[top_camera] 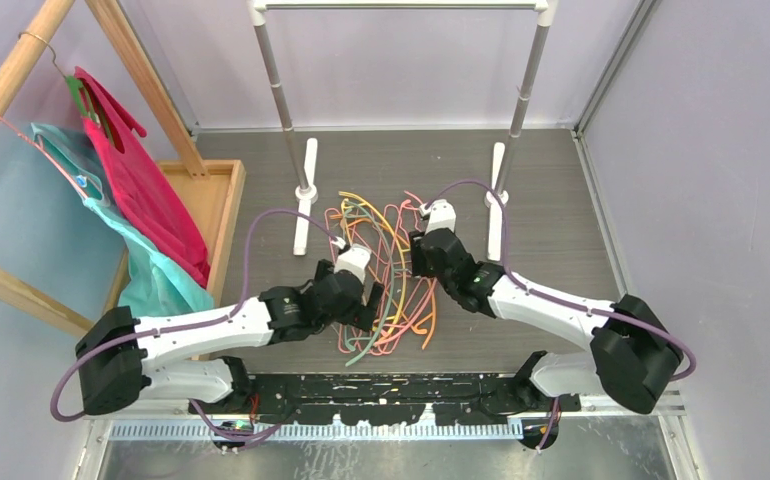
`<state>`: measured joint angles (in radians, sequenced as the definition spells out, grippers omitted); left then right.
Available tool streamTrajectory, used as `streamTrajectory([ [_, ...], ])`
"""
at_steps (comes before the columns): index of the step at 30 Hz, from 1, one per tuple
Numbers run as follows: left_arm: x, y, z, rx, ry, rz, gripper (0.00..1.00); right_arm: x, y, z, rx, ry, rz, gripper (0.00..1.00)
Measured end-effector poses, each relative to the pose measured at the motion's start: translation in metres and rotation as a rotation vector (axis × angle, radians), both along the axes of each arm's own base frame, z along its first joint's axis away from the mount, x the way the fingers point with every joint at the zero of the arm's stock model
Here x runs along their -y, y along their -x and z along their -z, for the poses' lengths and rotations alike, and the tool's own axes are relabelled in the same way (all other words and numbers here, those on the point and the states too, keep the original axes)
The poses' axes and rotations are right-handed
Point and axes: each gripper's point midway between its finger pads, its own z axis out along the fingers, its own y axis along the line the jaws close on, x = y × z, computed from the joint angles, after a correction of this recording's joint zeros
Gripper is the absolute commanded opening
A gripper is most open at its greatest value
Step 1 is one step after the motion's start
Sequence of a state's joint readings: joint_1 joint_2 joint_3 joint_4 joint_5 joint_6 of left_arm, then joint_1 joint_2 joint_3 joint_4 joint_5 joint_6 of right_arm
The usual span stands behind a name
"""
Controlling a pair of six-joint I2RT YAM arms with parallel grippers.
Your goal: Organize the hangers
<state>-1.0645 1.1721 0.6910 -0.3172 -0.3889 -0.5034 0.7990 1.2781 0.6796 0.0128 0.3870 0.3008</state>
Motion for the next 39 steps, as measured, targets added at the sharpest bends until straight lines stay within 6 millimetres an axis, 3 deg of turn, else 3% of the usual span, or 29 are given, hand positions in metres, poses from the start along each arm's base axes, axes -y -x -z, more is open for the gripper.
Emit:
streamTrajectory([
  [4,0.015,0.011,0.001,0.007,-0.005,0.008,0.93,0.024,-0.008,-0.007,0.042,0.044,0.123,0.55],
  [10,0.026,0.019,0.024,-0.015,-0.071,0.004,0.89,0.050,-0.016,-0.026,0.098,0.030,0.247,0.56],
  [19,0.043,0.019,0.028,-0.003,-0.076,-0.019,0.84,0.082,-0.031,-0.025,0.090,0.005,0.365,0.56],
  [24,0.044,0.021,0.023,0.006,-0.057,-0.029,0.83,0.087,-0.031,-0.019,0.075,-0.001,0.377,0.56],
  [32,0.049,0.024,-0.010,0.034,0.058,-0.031,0.82,0.087,-0.031,-0.018,0.068,-0.008,0.375,0.55],
  [39,0.058,0.022,0.010,0.002,-0.001,-0.060,0.79,0.090,-0.032,-0.013,0.054,-0.003,0.382,0.55],
])
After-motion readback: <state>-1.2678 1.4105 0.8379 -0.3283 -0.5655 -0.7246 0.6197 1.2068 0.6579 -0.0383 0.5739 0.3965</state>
